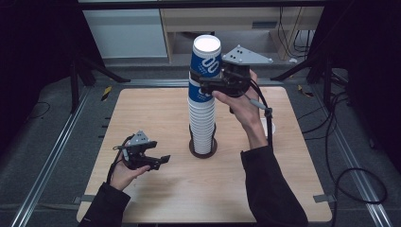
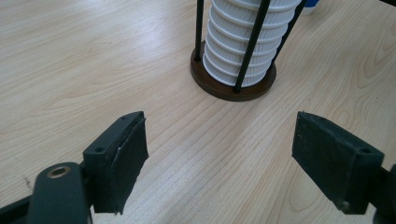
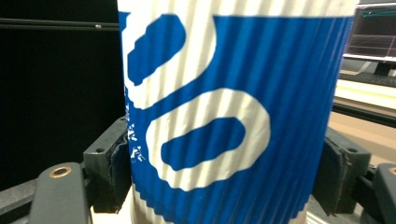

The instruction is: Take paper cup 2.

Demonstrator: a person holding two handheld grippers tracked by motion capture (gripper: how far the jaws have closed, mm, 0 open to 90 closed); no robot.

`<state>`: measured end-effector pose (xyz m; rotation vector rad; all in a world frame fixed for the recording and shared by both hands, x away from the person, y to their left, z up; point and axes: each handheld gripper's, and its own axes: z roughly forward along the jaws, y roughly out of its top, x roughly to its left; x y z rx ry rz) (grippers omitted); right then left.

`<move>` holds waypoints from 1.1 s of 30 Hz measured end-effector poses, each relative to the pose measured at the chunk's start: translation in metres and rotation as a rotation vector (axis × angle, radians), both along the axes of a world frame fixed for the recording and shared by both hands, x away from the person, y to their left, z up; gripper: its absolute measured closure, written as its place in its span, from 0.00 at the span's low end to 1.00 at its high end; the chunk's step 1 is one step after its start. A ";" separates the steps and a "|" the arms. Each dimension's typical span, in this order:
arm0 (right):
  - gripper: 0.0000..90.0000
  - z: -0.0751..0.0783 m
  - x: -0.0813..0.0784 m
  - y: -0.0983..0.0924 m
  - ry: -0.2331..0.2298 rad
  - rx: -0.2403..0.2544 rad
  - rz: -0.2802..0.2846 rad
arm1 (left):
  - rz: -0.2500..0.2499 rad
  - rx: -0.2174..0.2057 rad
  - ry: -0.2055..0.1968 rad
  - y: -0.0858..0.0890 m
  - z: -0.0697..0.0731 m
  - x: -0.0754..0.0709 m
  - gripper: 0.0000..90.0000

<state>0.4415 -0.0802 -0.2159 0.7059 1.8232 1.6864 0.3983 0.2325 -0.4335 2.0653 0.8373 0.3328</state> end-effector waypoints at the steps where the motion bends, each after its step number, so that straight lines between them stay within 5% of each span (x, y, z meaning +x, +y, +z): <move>1: 0.23 0.001 -0.002 -0.004 -0.003 0.000 -0.004 | 0.000 0.000 0.000 0.000 0.000 0.000 0.19; 11: 0.23 0.004 -0.019 -0.041 -0.018 -0.012 -0.046 | -0.002 0.000 -0.007 0.000 0.002 -0.001 0.19; 22: 0.23 -0.023 -0.023 -0.076 0.030 -0.023 -0.078 | -0.008 0.001 -0.006 -0.002 0.002 -0.001 0.19; 33: 0.23 -0.049 -0.035 -0.092 0.053 -0.072 -0.051 | -0.016 0.004 -0.006 -0.003 0.003 -0.002 0.20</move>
